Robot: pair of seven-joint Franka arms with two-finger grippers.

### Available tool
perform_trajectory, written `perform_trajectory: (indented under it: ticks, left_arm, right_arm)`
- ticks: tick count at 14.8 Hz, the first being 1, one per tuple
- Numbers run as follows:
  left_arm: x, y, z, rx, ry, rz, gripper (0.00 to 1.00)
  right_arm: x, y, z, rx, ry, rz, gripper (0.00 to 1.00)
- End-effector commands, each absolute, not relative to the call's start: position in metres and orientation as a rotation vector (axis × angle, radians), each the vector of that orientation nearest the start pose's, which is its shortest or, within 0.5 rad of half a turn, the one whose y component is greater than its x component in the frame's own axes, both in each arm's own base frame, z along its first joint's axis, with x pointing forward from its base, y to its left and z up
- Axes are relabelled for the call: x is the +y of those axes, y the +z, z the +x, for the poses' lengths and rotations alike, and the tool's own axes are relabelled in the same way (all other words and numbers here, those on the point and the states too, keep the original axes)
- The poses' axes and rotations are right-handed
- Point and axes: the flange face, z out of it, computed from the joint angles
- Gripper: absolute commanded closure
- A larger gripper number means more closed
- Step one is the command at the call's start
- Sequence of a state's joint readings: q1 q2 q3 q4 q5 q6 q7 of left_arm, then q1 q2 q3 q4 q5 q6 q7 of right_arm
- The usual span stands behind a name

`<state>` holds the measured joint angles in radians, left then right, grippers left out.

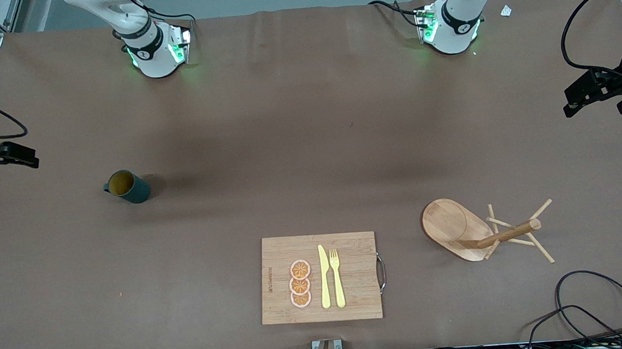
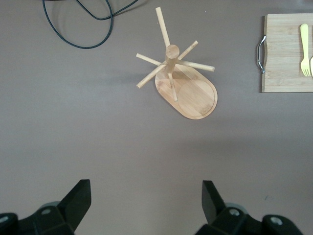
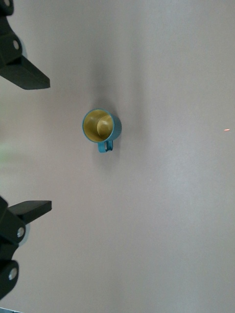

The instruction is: Transfer cup from left to right arm and place

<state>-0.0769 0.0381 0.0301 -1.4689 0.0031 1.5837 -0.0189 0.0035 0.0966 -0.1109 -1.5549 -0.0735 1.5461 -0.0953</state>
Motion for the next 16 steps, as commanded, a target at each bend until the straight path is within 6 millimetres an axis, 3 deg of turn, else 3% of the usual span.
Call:
perform_trajectory:
  ticks: [1,4,9,16]
  left_arm:
    - [-0.024,0.660,0.563,0.026,-0.118,-3.132,0.00]
    - [-0.024,0.660,0.557,-0.073,-0.073,-3.135,0.00]
    - [-0.029,0.658,0.559,-0.059,-0.076,-3.132,0.00]
    - [-0.033,0.661,0.563,-0.015,-0.133,-3.131,0.00]
  right_arm:
    - [-0.057,0.600,0.575,-0.023,0.142,-3.182,0.00]
    - [-0.055,0.619,0.573,-0.020,0.122,-3.184,0.00]
    - [-0.045,0.610,0.563,-0.029,0.262,-3.138,0.00]
    - [-0.037,0.627,0.532,0.008,0.198,-3.135,0.00]
